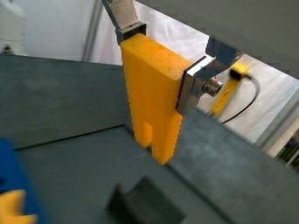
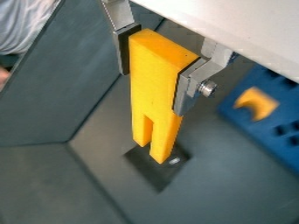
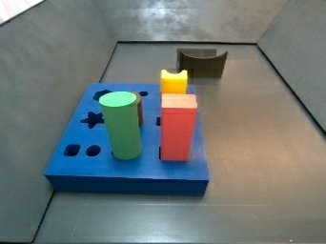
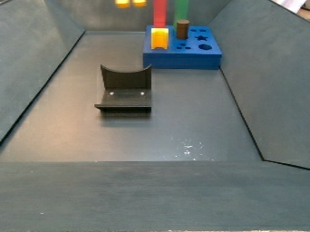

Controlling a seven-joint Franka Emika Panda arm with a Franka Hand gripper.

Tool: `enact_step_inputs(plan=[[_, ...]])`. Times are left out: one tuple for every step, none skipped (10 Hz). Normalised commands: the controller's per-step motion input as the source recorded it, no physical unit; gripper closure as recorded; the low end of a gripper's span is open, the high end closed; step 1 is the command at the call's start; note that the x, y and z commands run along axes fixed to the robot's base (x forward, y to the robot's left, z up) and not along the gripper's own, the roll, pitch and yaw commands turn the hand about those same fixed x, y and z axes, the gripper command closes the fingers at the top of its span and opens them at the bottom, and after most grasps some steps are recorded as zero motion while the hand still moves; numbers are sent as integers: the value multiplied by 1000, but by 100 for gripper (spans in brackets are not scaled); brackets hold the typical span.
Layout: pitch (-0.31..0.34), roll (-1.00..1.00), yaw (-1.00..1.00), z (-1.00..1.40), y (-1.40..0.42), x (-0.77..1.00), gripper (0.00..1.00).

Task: Pick up the double-square object. Move up. Place the double-square object on the fixture. Regrasp the double-square object. Move to above the board. Insert the double-square object.
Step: Move to above the board, then insert the double-square object.

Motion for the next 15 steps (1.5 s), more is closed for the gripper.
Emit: enact_step_inputs(plan=[[-5,-1000,-98,152,-1000,-838,100],[-12,-1000,-97,159,-1000,-864,100],[-17,-1000,-97,154,-1000,-893,100],[-23,-1000,-94,110,-745,-708,100],[-20,-1000,-92,73,-480,-484,100],[-14,-870,-69,21,-183,-232,100],[-6,-730,-57,13,-113,-153,100],[-7,-383,-16,11,-48,-74,100],[-19,-276,-17,0,-29,-54,100],[-93,-113,449,-889,-163,449,100],[-81,-153,551,-831,-66,409,100],[-90,-146,557,-820,-86,394,100],[-120,-96,534,-783,-183,360,100],[-127,0,471,-857,-366,286,100],[-84,0,323,-780,-309,0,100]])
